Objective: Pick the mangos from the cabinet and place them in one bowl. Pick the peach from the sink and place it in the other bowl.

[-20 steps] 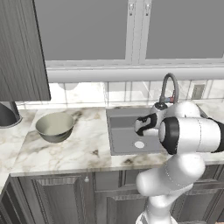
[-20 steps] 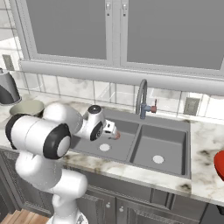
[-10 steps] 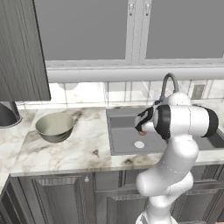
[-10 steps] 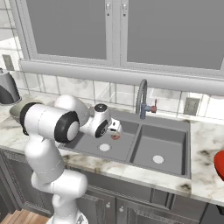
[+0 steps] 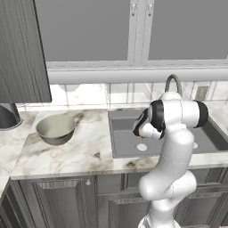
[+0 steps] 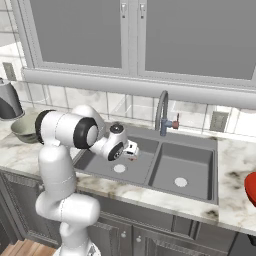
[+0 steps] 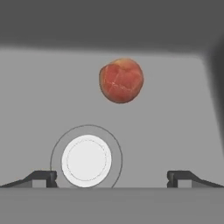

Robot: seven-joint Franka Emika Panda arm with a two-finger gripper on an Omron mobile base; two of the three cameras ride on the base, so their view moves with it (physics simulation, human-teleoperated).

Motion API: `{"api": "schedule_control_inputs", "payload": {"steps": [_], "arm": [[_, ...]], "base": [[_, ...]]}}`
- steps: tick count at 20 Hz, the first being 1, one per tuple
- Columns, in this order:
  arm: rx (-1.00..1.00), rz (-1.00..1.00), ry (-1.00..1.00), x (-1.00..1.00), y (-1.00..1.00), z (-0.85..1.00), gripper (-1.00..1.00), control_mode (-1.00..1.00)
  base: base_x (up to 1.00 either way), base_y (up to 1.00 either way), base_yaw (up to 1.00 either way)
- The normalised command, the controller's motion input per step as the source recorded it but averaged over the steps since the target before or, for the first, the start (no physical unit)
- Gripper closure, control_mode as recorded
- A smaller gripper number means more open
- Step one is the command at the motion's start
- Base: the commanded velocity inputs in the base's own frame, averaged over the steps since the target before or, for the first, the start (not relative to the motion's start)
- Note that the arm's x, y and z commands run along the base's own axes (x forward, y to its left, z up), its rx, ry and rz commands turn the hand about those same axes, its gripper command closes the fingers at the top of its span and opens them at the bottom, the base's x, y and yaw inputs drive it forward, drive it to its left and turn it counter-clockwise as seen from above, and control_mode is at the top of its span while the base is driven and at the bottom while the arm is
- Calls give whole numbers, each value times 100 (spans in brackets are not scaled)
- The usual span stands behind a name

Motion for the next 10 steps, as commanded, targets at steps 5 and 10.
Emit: {"api": "schedule_control_inputs", "payload": {"steps": [5,10], "arm": [[0,-1,0,23,-13,-18,-100,-100],[0,-4,0,37,-20,-1,-100,-100]], "base": [[0,0,0],[0,0,0]]}}
